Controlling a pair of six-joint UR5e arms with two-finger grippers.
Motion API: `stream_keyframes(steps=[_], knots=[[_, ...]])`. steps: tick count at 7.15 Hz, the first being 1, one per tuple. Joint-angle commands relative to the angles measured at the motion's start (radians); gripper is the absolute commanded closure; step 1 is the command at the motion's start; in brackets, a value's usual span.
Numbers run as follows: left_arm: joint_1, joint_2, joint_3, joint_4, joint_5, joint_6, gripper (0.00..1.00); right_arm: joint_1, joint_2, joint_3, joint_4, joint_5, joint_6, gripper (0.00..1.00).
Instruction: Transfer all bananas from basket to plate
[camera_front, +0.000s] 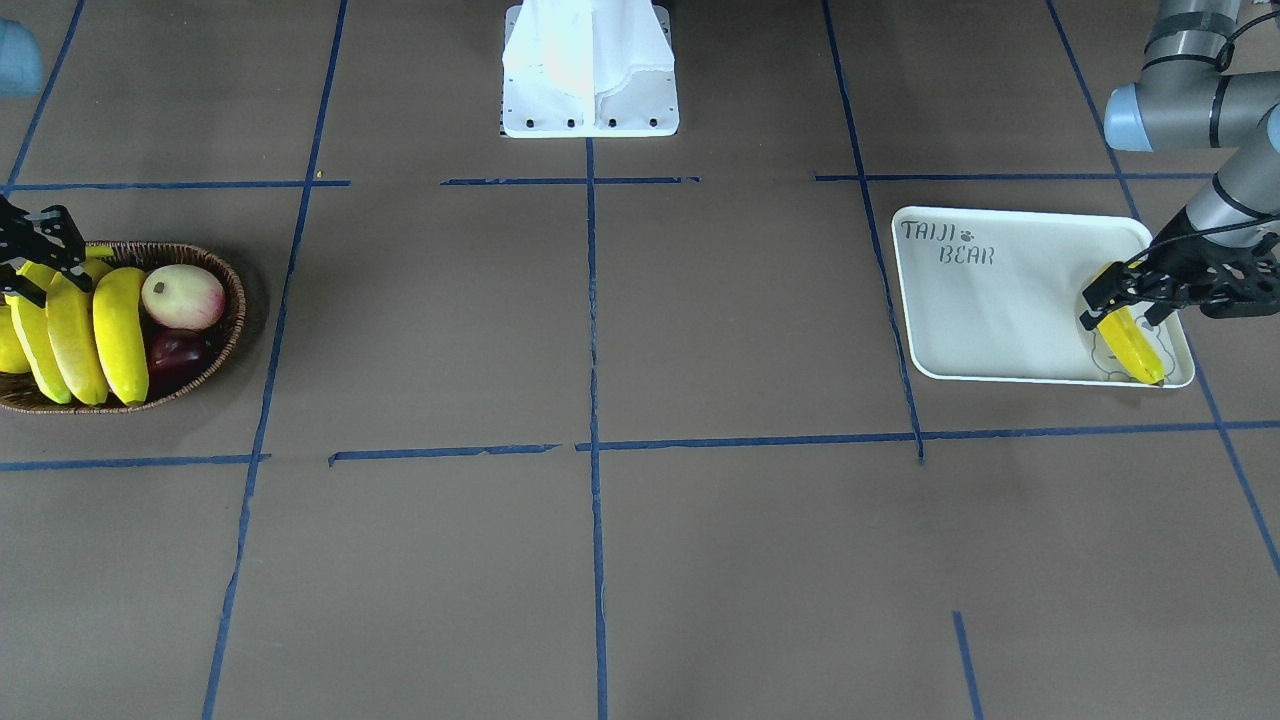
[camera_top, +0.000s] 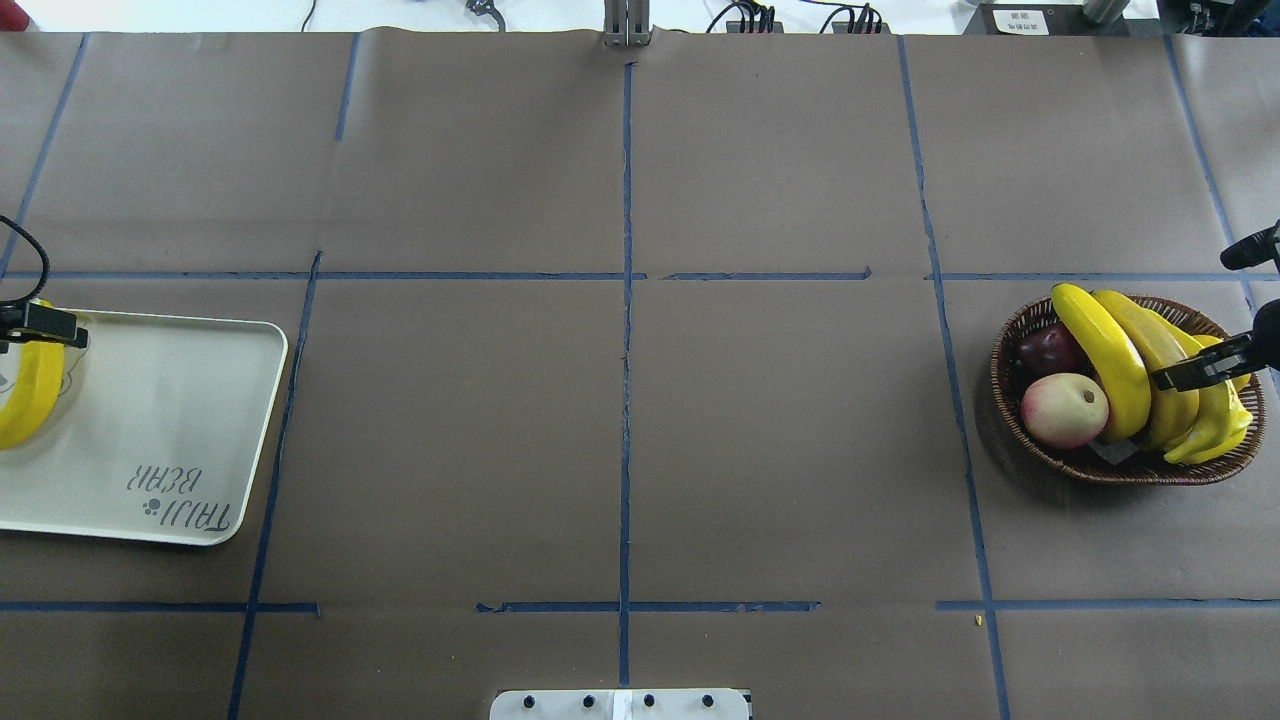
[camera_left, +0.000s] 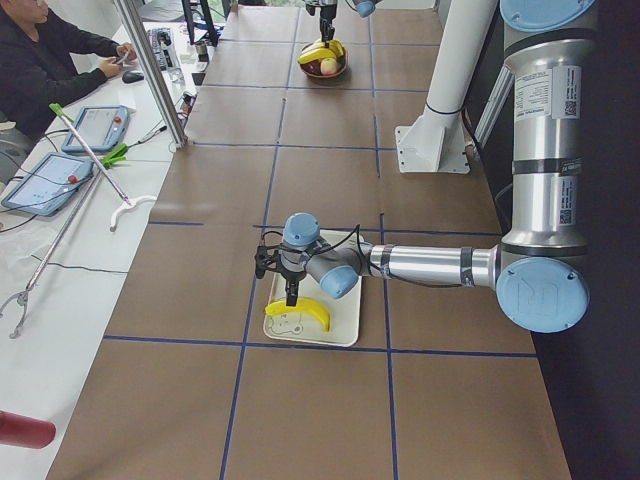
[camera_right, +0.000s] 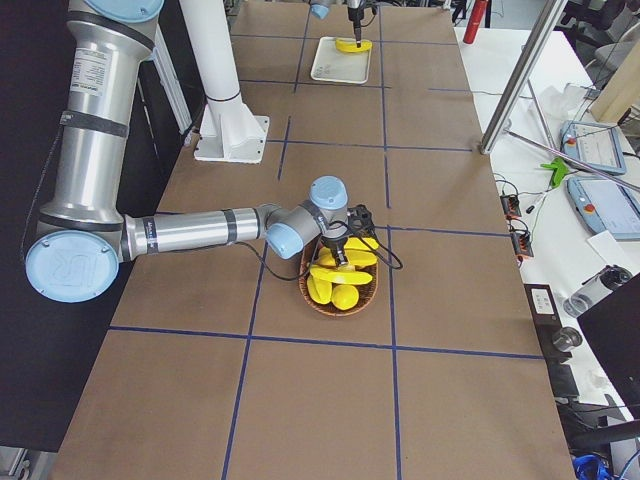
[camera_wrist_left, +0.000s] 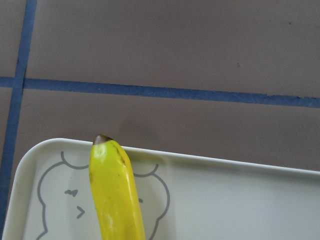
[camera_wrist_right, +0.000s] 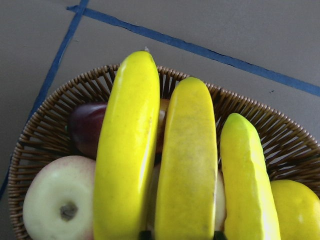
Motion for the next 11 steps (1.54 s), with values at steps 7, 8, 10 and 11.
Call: stream_keyframes(steps=[7, 8, 10, 11], knots=[[-0.001, -0.007, -0.002, -0.002, 0.000, -0.021, 0.00, -0.003, 0.001, -0.009, 0.000, -0.020, 0.001, 0.48], [-0.001, -0.007, -0.002, -0.002, 0.000, -0.021, 0.00, -0.003, 0.001, -0.009, 0.000, -0.020, 0.001, 0.45], [-0.001, -0.007, -0.002, -0.002, 0.001, -0.021, 0.00, -0.003, 0.001, -0.009, 0.000, -0.020, 0.001, 0.45], [-0.001, -0.007, -0.001, -0.002, 0.000, -0.021, 0.00, -0.004, 0.001, -0.011, 0.000, -0.021, 0.001, 0.45]])
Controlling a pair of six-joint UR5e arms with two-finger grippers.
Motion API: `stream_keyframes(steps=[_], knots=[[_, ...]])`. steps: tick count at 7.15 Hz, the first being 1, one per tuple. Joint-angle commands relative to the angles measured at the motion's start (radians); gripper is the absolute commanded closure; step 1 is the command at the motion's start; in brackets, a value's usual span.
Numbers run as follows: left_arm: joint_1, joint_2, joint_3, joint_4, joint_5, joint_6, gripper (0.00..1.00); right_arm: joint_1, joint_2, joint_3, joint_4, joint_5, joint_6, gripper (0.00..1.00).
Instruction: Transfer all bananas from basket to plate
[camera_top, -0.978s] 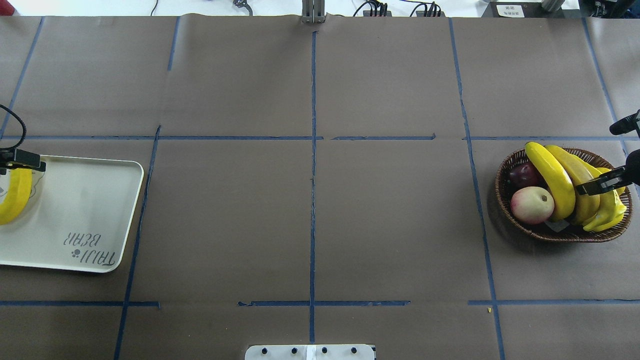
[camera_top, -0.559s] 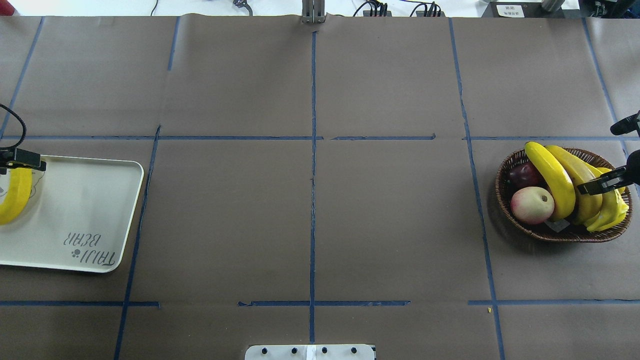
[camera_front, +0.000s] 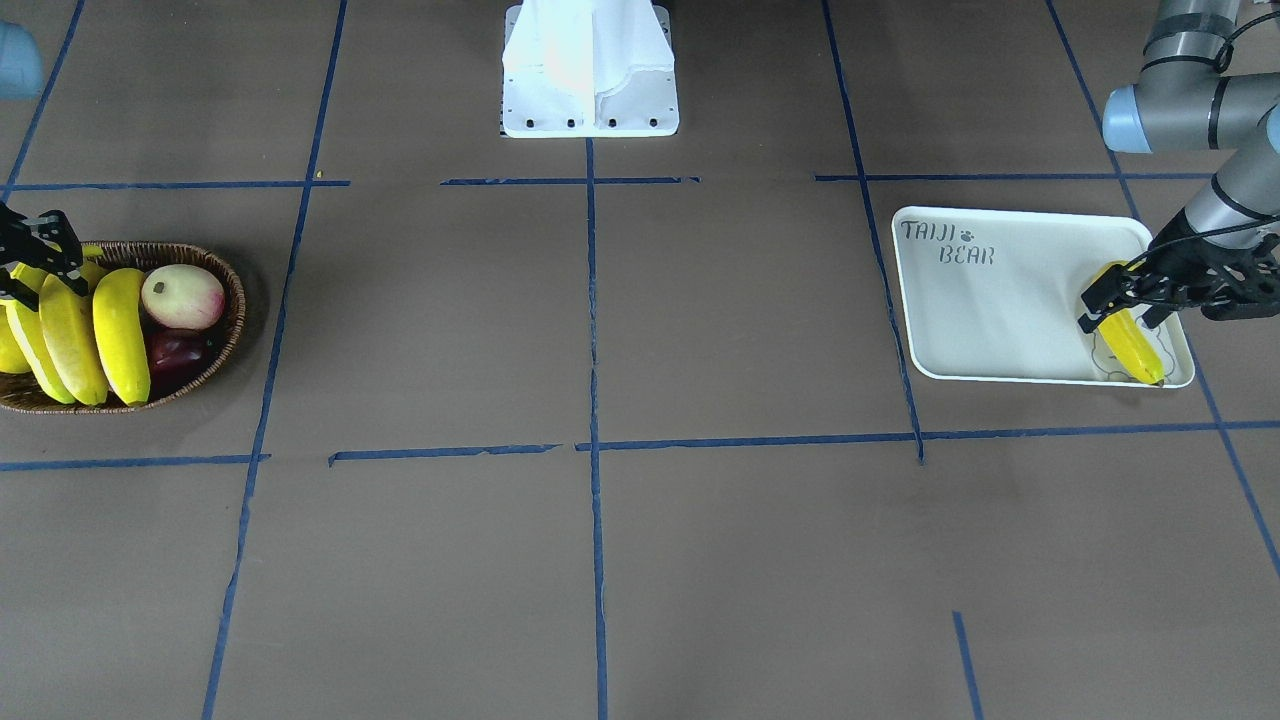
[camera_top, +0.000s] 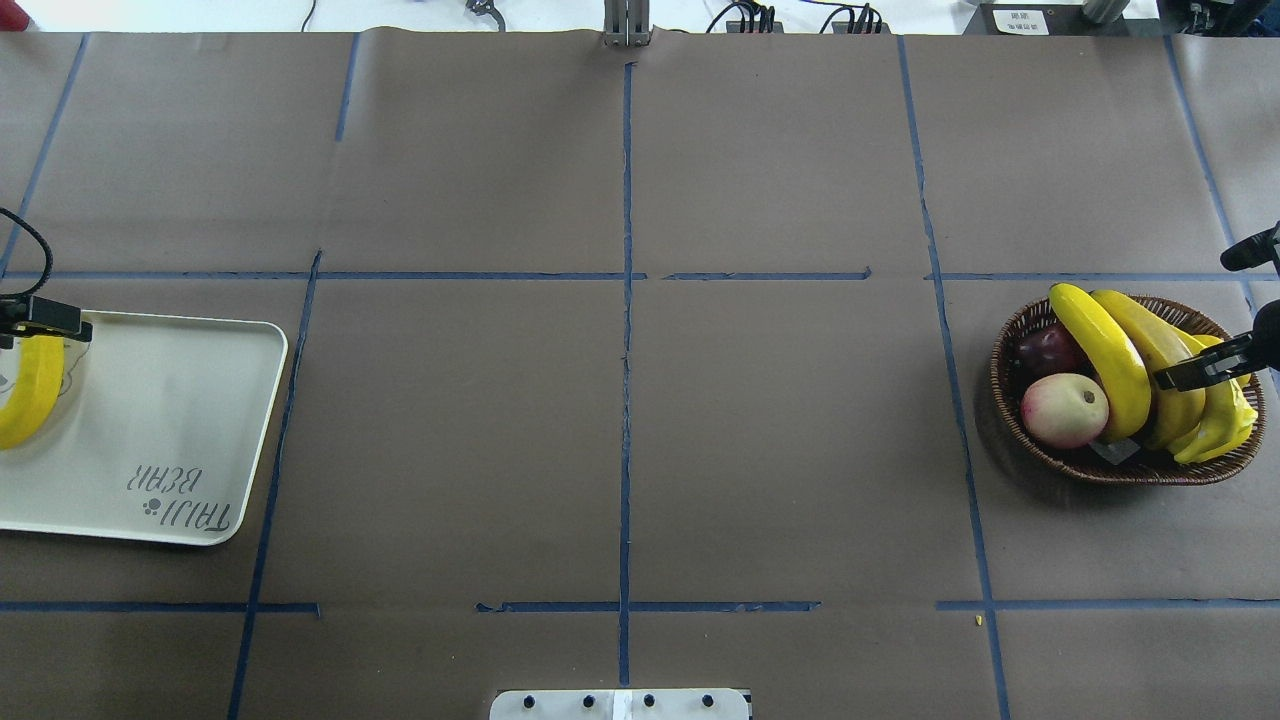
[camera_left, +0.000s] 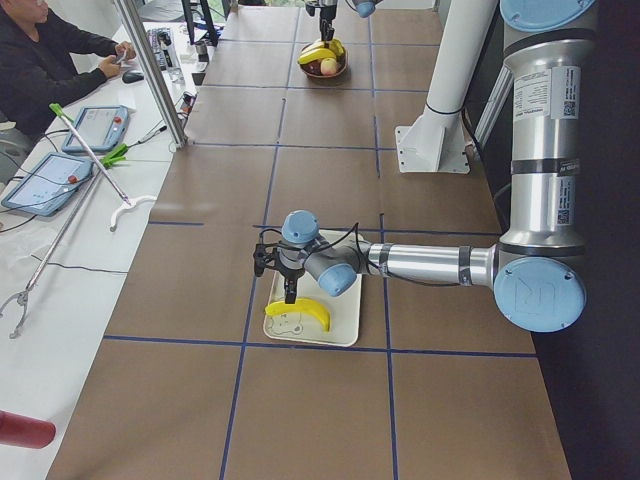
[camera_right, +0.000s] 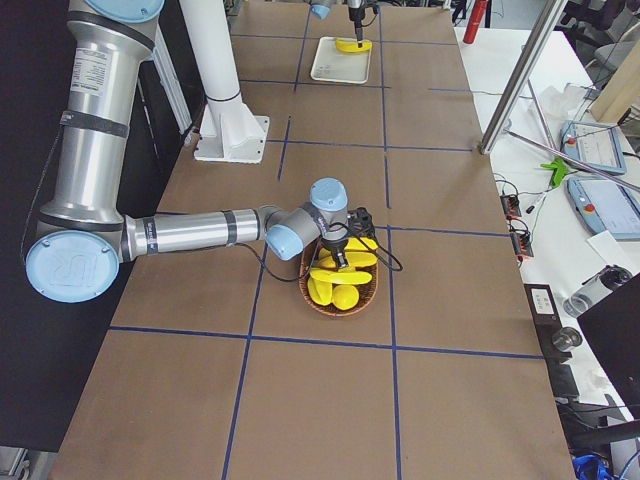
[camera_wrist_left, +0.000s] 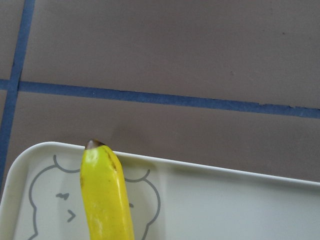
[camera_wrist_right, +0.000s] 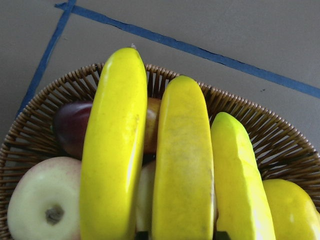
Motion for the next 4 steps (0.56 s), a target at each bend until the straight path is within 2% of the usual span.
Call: stream_keyframes(steps=[1, 3, 4], knots=[[0.000, 0.000, 0.000, 0.000, -0.001, 0.000, 0.00, -0.001, 0.009, -0.016, 0.000, -0.001, 0.000, 0.45], [0.000, 0.000, -0.005, 0.000, -0.001, 0.000, 0.00, -0.006, 0.012, -0.024, 0.000, -0.003, 0.000, 0.45], [0.000, 0.000, -0.006, 0.000, -0.001, 0.000, 0.00, -0.006, 0.012, -0.024, 0.000, -0.003, 0.000, 0.49]])
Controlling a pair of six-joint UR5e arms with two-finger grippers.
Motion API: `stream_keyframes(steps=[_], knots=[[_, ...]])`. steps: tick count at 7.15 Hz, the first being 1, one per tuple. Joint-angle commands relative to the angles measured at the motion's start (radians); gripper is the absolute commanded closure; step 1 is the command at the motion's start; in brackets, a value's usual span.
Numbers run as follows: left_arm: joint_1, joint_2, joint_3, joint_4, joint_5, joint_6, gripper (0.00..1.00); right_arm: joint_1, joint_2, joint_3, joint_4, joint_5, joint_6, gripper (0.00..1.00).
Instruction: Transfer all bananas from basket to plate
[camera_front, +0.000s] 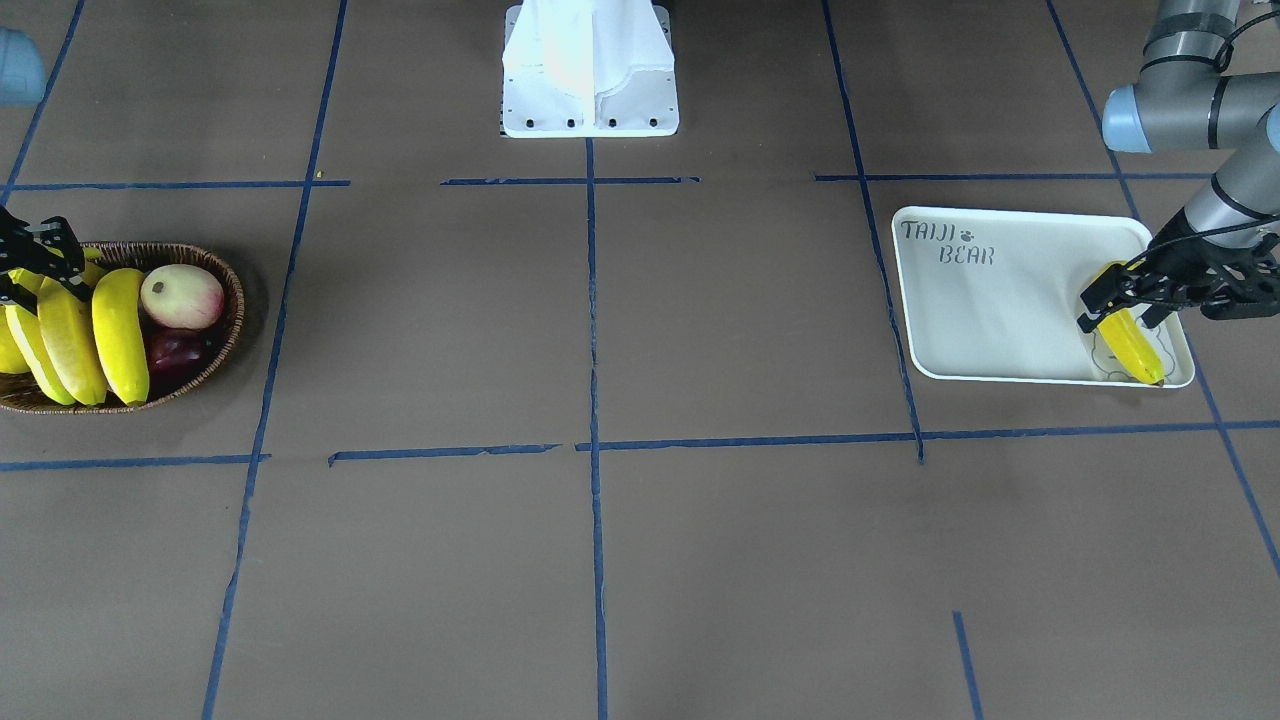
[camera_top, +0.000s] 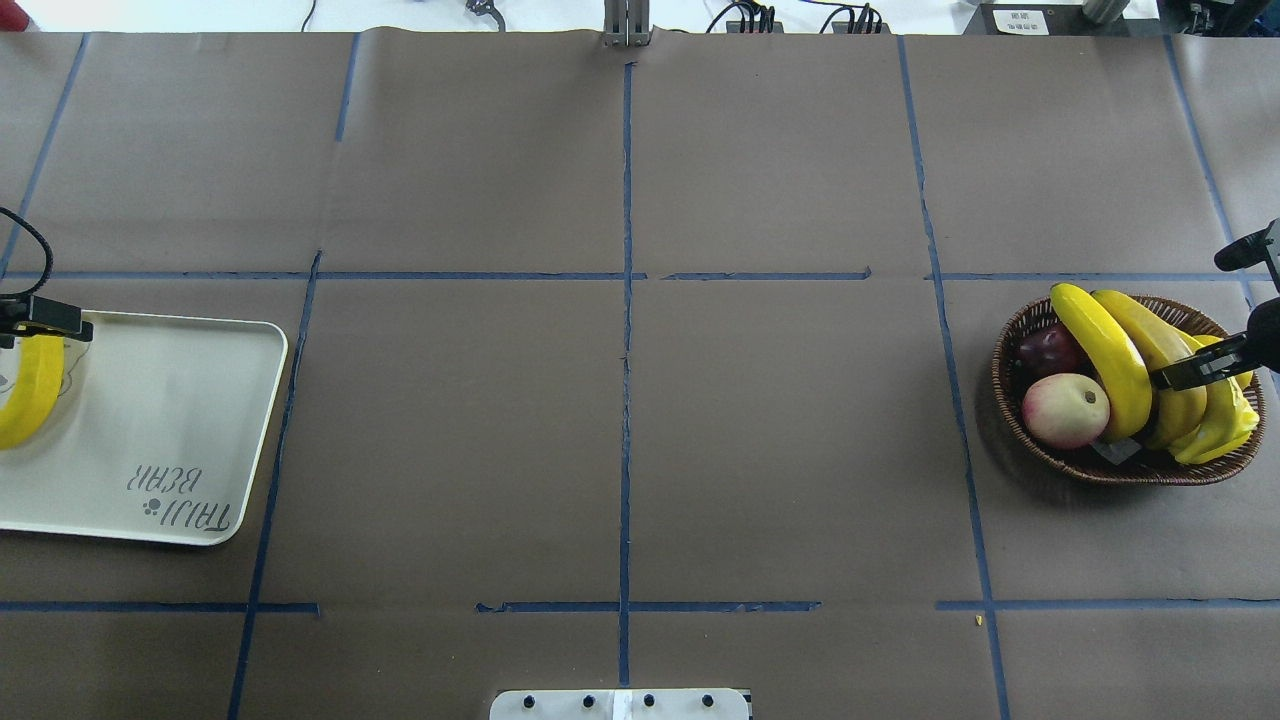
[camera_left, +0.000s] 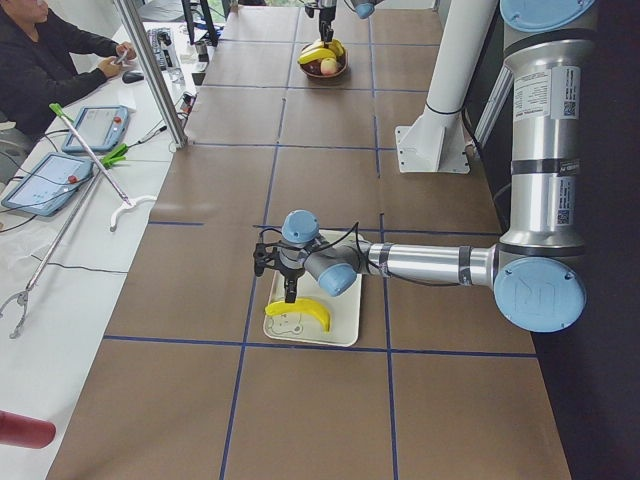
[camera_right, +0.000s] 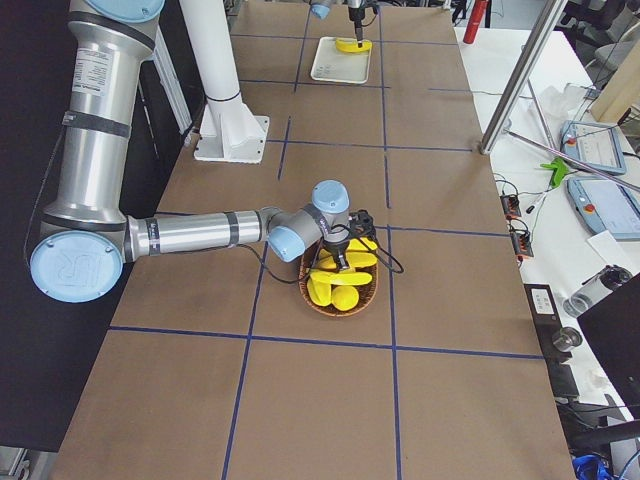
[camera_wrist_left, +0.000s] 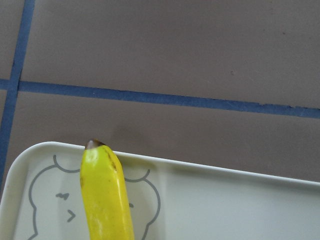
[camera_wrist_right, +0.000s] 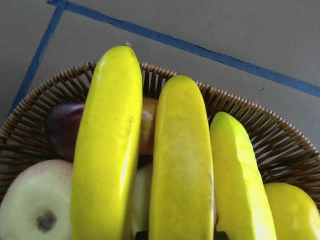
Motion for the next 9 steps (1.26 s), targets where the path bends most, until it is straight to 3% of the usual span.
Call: stream_keyframes(steps=[1, 2, 3, 5, 7, 8, 9], knots=[[0.000, 0.000, 0.001, 0.000, 0.000, 0.000, 0.00, -0.001, 0.001, -0.001, 0.001, 0.001, 0.000, 0.75], [0.000, 0.000, 0.001, 0.000, 0.000, 0.000, 0.00, -0.001, 0.002, 0.004, 0.003, 0.001, 0.000, 0.97], [0.000, 0.000, 0.002, 0.000, 0.000, 0.000, 0.00, 0.003, 0.004, 0.010, 0.006, 0.001, 0.002, 1.00], [0.000, 0.000, 0.002, 0.000, 0.000, 0.000, 0.00, 0.080, -0.011, 0.077, 0.004, 0.038, -0.002, 1.00], [0.000, 0.000, 0.001, 0.000, 0.000, 0.000, 0.00, 0.246, -0.024, 0.142, 0.000, 0.209, 0.000, 1.00], [0.002, -0.002, -0.005, 0.000, 0.000, -0.008, 0.00, 0.282, -0.004, 0.145, 0.000, 0.286, 0.015, 1.00], [0.002, -0.024, -0.007, -0.012, 0.000, -0.059, 0.00, 0.281, 0.081, 0.141, -0.043, 0.303, 0.105, 1.00]])
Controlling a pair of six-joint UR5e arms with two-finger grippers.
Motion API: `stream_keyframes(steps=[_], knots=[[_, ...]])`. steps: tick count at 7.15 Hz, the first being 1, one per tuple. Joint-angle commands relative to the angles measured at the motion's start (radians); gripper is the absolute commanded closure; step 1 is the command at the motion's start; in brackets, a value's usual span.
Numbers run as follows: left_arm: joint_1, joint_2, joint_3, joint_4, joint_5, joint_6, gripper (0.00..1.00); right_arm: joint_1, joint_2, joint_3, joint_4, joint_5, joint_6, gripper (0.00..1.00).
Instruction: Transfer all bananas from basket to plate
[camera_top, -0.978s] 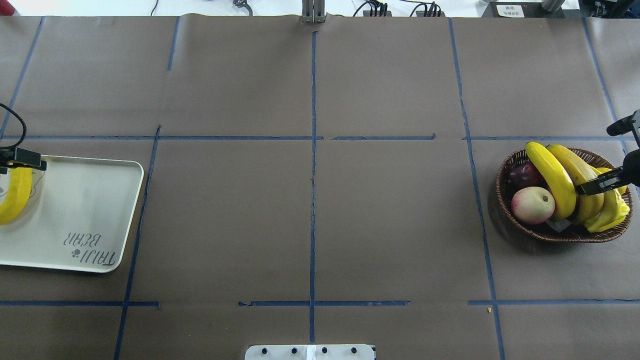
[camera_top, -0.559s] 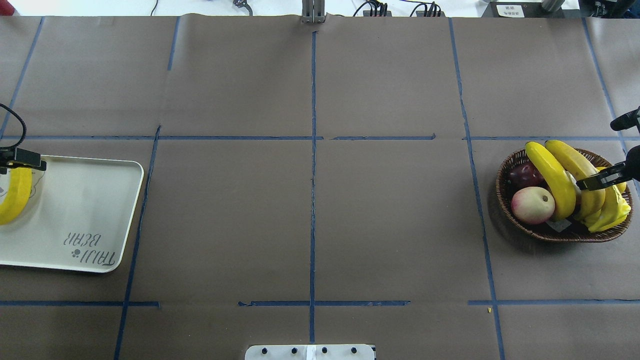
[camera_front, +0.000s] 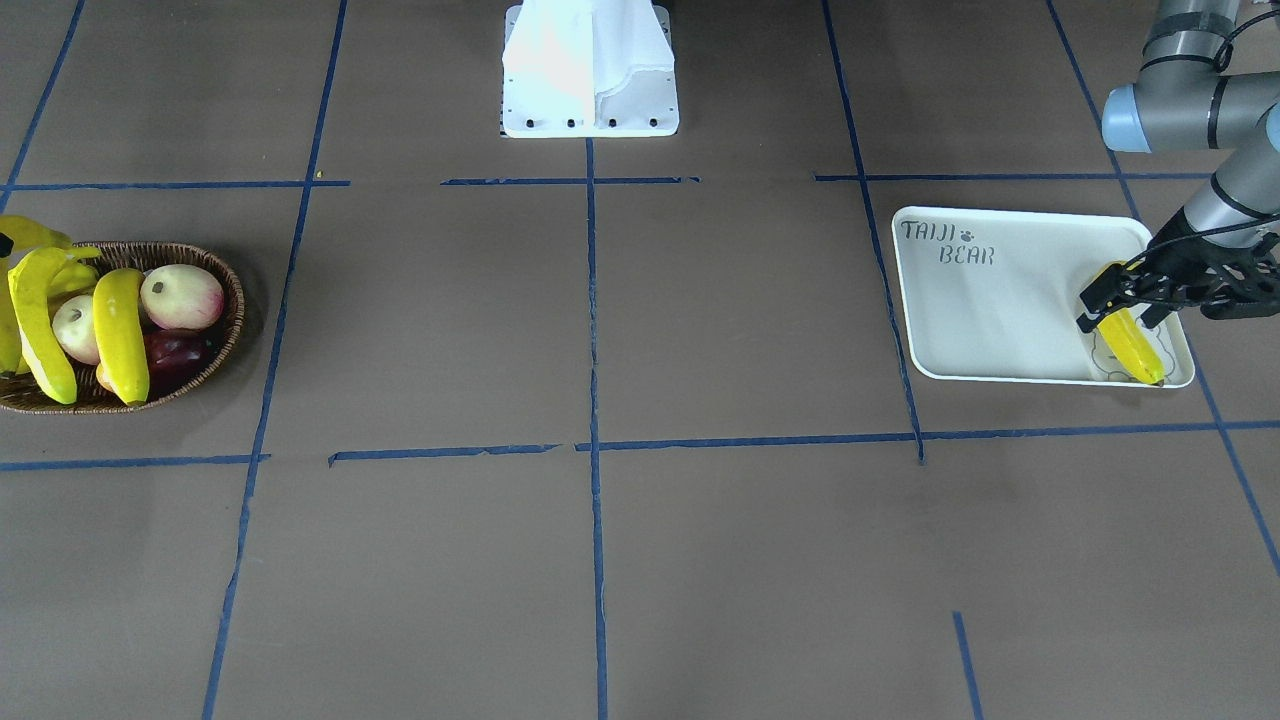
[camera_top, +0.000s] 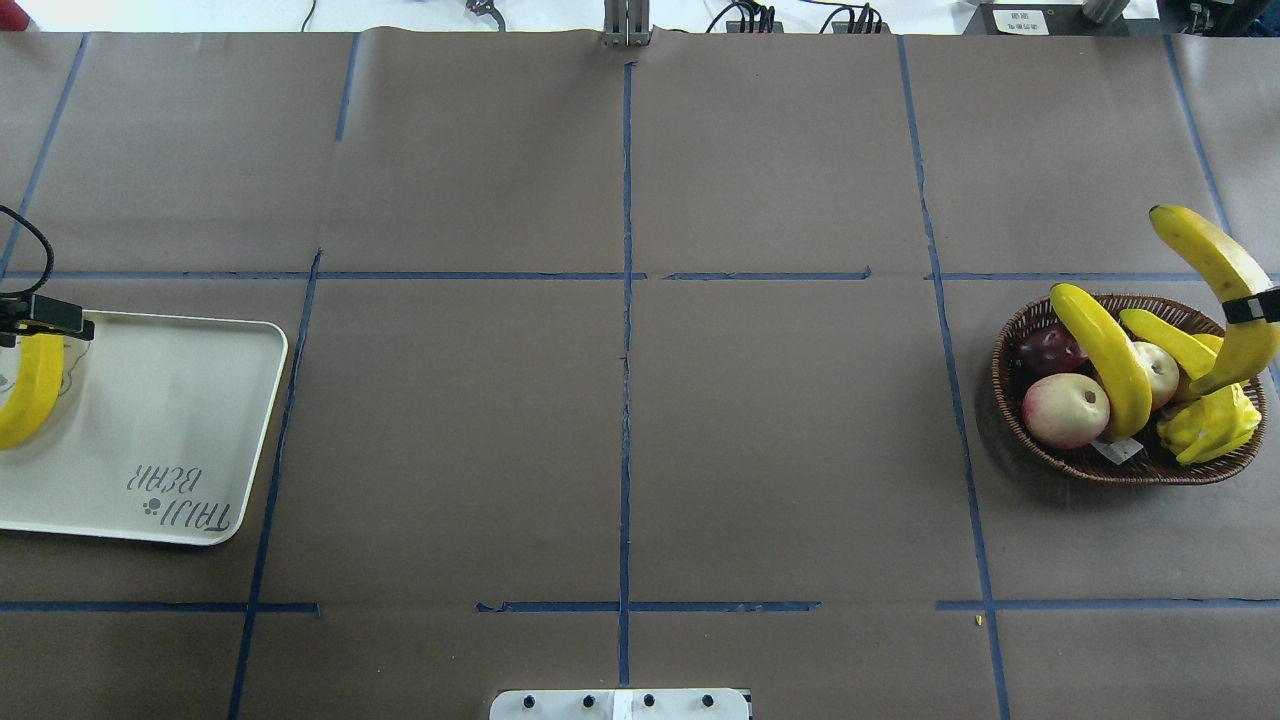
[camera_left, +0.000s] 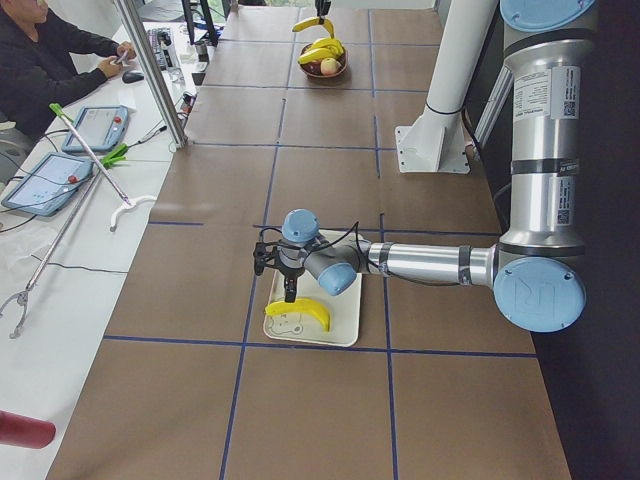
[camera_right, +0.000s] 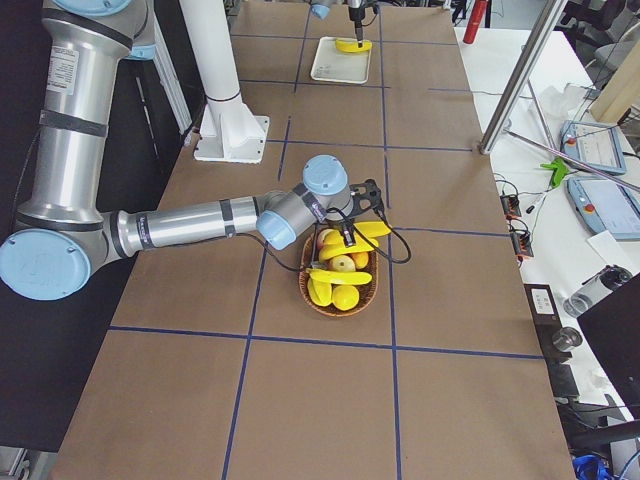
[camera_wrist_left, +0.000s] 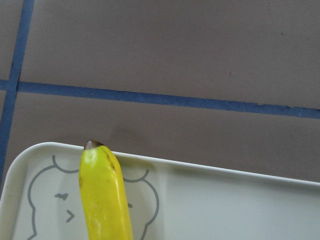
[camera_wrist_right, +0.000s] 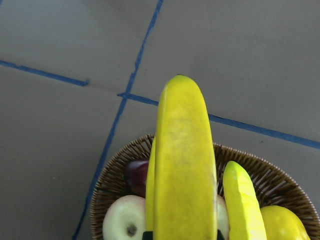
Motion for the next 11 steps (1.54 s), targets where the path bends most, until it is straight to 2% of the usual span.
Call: stream_keyframes(steps=[1, 2, 4, 5, 6, 7, 8, 9, 10, 11], knots=[[0.005, -0.062, -0.009, -0.019, 0.000, -0.140, 0.00, -0.062, 0.199, -0.011, -0.046, 0.047, 0.342, 1.00], [0.030, -0.126, -0.020, -0.028, 0.000, -0.256, 0.00, -0.139, 0.314, -0.039, -0.043, 0.006, 0.501, 1.00], [0.108, -0.212, -0.038, -0.034, 0.003, -0.396, 0.00, -0.239, 0.443, -0.062, -0.044, -0.097, 0.616, 1.00], [0.179, -0.304, -0.037, -0.032, 0.012, -0.492, 0.00, -0.311, 0.534, -0.097, -0.043, -0.170, 0.686, 1.00], [0.245, -0.378, -0.035, -0.028, 0.067, -0.586, 0.00, -0.424, 0.601, -0.101, -0.043, -0.308, 0.798, 0.99], [0.273, -0.423, -0.046, -0.040, 0.092, -0.672, 0.00, -0.531, 0.641, -0.096, -0.041, -0.447, 0.872, 0.99], [0.286, -0.453, -0.080, -0.057, 0.094, -0.814, 0.00, -0.611, 0.671, -0.094, -0.027, -0.538, 0.915, 0.99], [0.313, -0.502, -0.088, -0.112, 0.095, -0.949, 0.00, -0.697, 0.674, -0.101, 0.058, -0.643, 0.984, 0.99], [0.323, -0.542, -0.088, -0.167, 0.097, -1.060, 0.00, -0.759, 0.676, -0.101, 0.087, -0.706, 0.997, 0.99], [0.336, -0.587, -0.086, -0.174, 0.097, -1.090, 0.00, -0.780, 0.680, -0.101, 0.088, -0.710, 0.994, 0.99]])
